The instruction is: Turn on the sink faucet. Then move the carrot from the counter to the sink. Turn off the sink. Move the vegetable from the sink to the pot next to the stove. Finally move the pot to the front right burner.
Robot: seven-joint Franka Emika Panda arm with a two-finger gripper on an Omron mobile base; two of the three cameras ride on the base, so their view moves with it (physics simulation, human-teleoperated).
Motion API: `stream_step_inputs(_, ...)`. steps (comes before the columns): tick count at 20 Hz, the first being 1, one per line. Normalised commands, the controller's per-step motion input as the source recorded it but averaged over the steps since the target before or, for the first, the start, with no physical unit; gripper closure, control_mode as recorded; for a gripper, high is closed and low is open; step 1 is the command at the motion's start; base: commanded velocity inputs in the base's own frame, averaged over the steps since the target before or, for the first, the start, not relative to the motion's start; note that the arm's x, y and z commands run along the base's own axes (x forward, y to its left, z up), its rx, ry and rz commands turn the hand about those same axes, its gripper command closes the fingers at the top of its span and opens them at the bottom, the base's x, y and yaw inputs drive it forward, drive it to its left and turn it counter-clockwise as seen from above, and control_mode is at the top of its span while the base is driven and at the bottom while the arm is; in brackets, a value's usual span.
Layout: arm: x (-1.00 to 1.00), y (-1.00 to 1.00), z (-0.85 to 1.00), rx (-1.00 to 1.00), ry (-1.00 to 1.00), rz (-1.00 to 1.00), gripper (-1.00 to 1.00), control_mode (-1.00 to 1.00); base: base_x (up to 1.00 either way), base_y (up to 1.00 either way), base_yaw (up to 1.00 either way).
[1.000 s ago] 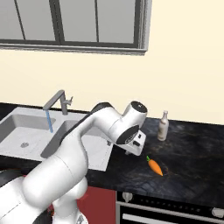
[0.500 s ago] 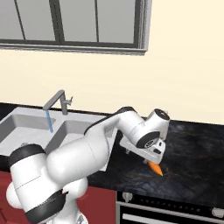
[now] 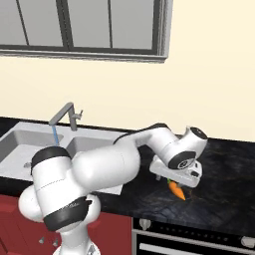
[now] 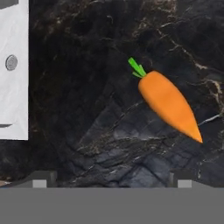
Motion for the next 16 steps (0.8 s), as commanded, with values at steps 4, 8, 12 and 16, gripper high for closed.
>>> stream_step_inputs(4, 0.26, -0.23, -0.23, -0.03, 0.00, 0.18, -1.00, -1.00, 0.00, 0.00, 0.00)
stream_step_inputs(8, 0.12, -0.15, -0.31, -0.03, -0.01, 0.20, -1.00, -1.00, 0.00, 0.00, 0.00)
stream_step_inputs(12, 0.00, -0.05, -0.37, -0.01, -0.01, 0.19, -1.00, -1.00, 0.00, 0.00, 0.00)
stream_step_inputs(16, 0.00, -0.04, -0.18, -0.01, -0.07, 0.20, -1.00, -1.00, 0.00, 0.00, 0.00)
